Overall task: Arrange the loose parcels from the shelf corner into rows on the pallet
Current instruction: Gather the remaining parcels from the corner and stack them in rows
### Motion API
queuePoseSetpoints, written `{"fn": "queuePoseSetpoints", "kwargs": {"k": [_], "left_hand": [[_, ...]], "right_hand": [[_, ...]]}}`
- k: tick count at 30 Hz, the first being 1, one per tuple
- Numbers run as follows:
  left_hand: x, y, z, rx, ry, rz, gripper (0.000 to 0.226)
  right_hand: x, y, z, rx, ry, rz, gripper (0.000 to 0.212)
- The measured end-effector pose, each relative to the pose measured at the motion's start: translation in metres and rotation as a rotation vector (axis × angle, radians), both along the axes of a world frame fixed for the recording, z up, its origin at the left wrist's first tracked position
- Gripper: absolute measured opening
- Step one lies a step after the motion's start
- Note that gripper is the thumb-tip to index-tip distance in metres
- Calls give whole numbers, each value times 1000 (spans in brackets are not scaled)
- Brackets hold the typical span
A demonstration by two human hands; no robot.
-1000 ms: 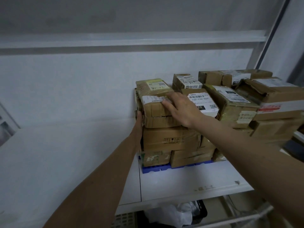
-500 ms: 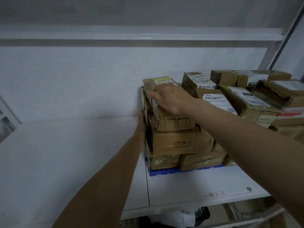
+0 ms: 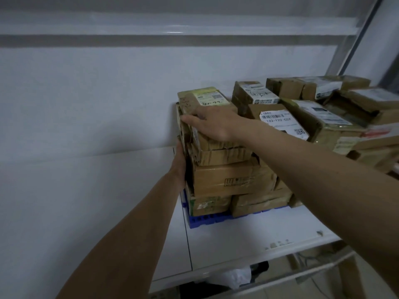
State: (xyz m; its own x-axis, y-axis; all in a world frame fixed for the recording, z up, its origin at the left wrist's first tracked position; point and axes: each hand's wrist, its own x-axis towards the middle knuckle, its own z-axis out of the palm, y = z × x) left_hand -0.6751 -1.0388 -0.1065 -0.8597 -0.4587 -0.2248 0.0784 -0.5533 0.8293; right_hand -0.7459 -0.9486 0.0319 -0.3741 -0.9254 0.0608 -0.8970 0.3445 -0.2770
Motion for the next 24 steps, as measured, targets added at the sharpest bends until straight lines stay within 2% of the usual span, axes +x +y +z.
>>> {"fn": "queuePoseSetpoints", "kwargs": {"k": [4,7,8,9,11,13,16,18,22,23,24], "left_hand": [[5,6,5,-48,-37,48,74],[11,14,10,-108,-188,224,64],[12,16,9,-181,-272,294,60],[14,18,7,-318,-368,357,54],[21,19,-6,-750,-486,513,37],[38,27,-13,-1138,-473,678,20],[67,49,-19,-1567,-433,850,22],[78,72,-23,-1805,-338,810,25],[63,130,-33,-2220,-63,439,22],[53,143,-36,-2297,-22,352,19],[42,155,-39,-2369,-26,279,27]], "right_hand": [[1,6,3,-84,-1,25,63],[5,18,5,-184,107,81,53],[7,23,4,-217,146,109,50],[9,28,2,-245,183,141,48],[14,38,-3,-284,290,219,46],[17,49,-11,-323,459,293,47],[21,75,-29,-407,634,413,45],[16,96,-47,-400,763,528,44],[-20,149,-89,-358,959,686,50],[-33,163,-101,-321,987,696,52],[-47,177,-112,-292,1003,692,52]]}}
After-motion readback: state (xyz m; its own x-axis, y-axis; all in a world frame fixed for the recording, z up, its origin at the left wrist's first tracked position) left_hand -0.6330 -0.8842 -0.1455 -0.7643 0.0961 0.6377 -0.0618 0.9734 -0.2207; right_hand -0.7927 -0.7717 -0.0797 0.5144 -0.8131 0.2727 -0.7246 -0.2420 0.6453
